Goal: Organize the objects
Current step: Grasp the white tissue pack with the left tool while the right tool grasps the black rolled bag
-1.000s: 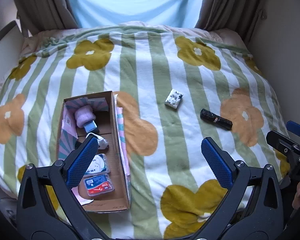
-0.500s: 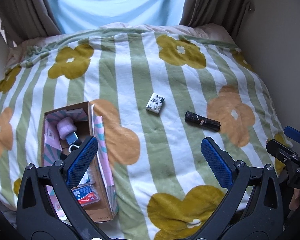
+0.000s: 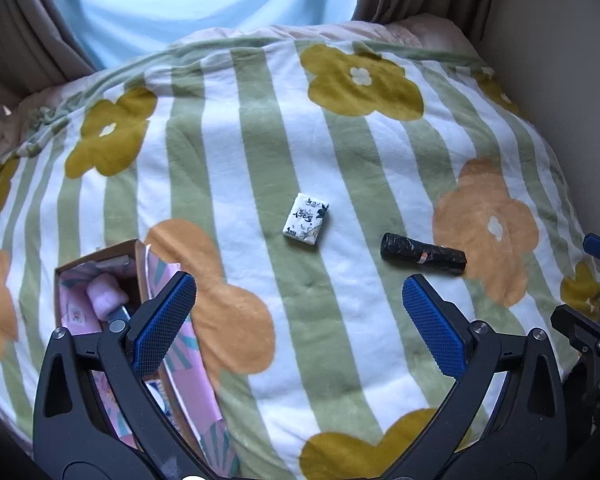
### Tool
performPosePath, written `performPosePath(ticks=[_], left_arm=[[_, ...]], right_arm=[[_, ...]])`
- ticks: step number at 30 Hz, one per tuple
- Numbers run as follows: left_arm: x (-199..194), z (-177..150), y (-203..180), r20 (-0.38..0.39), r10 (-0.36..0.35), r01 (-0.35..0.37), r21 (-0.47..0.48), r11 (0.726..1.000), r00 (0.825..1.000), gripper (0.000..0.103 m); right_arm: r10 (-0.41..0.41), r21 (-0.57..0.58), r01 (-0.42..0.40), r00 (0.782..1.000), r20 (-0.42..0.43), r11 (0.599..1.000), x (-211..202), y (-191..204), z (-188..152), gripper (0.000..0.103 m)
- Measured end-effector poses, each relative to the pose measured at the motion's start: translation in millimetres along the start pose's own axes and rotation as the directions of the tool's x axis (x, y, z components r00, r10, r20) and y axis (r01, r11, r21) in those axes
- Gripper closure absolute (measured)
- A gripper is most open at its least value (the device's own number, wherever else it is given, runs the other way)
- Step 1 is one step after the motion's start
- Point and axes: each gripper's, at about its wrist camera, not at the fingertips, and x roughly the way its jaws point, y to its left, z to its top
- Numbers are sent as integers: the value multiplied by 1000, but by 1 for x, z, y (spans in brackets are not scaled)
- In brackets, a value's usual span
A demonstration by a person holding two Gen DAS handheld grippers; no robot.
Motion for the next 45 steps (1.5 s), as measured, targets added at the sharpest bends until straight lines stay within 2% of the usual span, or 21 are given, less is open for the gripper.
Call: performPosePath(ticks=[6,10,13,18,22,28,30,31,32,34,38,45], left_arm=[[81,18,-4,-52,-12,13,22,1000,999,0],[135,25,-4,-98,-26,28,25,999,995,0],[170,27,-5,-136,-21,26,39,999,990,0],[209,30,-5,-185,-23,31,39,999,982,1],[232,33,-5,-228,-22,31,38,999,973,11],[251,38,-8,-254,-6,19,50,999,967,13],[257,40,-10,-265,6,11,64,998,964,18],[260,40,-10,-276,2,17,64,998,961,26],[264,41,-11,-288,-3,22,63,998,958,32],[269,41,-11,-299,4,18,69,997,954,37],[271,41,-12,-299,-23,44,65,997,954,55],[270,42,-12,-299,-31,53,68,996,954,56]], right_arm=[[28,-128,-30,1000,-11,991,57,-18,0,6],[71,-201,-79,996,-45,976,98,-27,-1,7],[90,-245,-108,993,-81,964,124,-30,-1,11],[135,-327,-188,975,-177,926,165,-27,-7,28],[179,-355,-254,956,-231,900,187,-27,-11,32],[217,-370,-318,932,-290,873,208,-31,-12,44],[209,-402,-323,930,-303,857,213,-29,-14,47],[203,-418,-324,929,-308,849,215,-28,-16,48],[201,-426,-328,927,-317,843,217,-28,-17,55],[198,-434,-336,922,-333,836,220,-27,-18,68],[196,-437,-336,922,-334,834,220,-28,-19,70],[192,-418,-323,926,-326,849,211,-32,-20,73]])
